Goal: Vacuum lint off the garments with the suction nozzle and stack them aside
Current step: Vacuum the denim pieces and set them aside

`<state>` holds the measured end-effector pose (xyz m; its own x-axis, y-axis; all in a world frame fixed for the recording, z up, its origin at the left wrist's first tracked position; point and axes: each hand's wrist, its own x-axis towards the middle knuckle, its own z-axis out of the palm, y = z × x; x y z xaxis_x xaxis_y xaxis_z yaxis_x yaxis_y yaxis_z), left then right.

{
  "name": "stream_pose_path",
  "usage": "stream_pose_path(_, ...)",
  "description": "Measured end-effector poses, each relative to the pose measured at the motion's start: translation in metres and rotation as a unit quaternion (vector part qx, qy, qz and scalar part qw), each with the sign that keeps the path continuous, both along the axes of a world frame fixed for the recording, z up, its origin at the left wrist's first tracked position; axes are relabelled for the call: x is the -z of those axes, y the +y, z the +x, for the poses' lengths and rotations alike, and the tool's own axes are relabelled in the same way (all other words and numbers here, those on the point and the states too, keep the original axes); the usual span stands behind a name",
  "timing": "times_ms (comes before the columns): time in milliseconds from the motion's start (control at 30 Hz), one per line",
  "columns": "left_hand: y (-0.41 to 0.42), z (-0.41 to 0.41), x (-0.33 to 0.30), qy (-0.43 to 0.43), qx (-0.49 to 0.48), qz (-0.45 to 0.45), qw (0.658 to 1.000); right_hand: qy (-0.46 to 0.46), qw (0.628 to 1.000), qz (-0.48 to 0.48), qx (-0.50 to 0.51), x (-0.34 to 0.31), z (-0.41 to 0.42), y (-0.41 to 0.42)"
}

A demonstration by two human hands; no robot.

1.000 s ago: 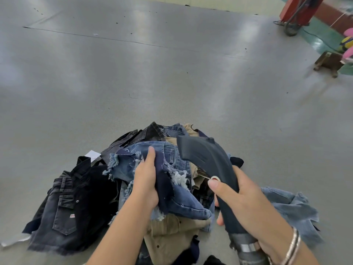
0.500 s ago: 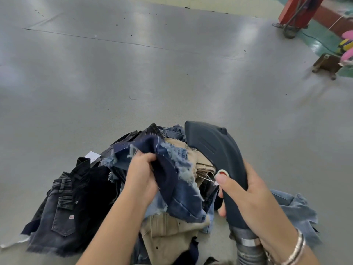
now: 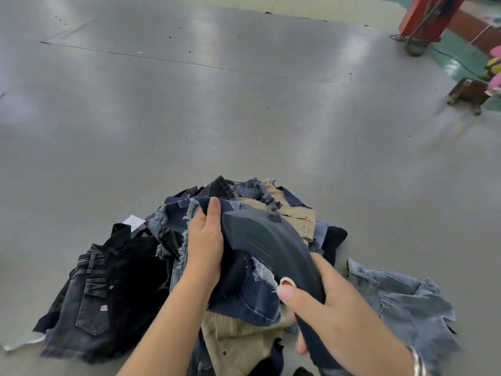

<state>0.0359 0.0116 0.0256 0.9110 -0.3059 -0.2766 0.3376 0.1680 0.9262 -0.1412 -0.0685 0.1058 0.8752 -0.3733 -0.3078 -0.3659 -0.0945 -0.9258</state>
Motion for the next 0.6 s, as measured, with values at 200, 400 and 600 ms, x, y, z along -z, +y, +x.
stream_pose_path(200,-0.002,-0.011,-0.007,0.028,0.059,-0.04,0.997,-0.017,0.998,-0.01,0.061,-0.001,0.013,-0.016)
stream_pose_path(400,-0.002,-0.006,-0.008,0.025,0.051,-0.024,0.998,-0.005,0.999,0.042,0.002,0.003,0.002,-0.012)
stream_pose_path(600,-0.004,-0.012,-0.009,0.031,0.076,-0.028,0.996,-0.006,0.998,0.023,0.057,0.006,0.014,-0.016)
